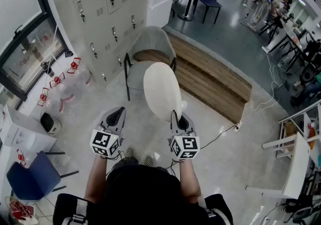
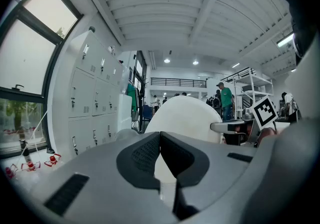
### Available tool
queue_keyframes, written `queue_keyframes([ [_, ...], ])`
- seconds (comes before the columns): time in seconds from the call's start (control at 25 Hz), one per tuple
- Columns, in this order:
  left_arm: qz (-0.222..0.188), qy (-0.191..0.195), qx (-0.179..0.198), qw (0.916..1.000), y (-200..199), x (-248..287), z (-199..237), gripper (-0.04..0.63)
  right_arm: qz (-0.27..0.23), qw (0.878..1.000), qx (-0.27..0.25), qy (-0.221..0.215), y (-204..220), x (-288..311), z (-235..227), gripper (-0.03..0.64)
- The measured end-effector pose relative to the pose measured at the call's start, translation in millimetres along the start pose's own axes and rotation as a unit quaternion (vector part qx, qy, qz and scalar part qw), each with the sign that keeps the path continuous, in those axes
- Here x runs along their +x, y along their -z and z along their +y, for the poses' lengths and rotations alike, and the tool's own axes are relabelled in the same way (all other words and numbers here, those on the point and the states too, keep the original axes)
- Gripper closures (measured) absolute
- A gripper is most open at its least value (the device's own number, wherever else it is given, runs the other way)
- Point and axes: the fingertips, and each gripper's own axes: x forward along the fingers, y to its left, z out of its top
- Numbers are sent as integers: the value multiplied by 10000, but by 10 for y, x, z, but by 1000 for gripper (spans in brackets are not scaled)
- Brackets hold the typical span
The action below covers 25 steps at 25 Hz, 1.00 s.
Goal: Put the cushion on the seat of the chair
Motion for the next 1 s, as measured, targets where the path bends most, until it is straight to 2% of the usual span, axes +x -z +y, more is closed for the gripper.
queue_keyframes([
  [0.48, 85, 29, -94, 9999, 75, 82, -26, 577, -56, 9998, 158, -61, 14, 21, -50, 563],
  [1.0, 216, -158, -174, 9995, 194, 170, -61, 577, -32, 9997, 187, -141, 56, 93, -205, 563],
])
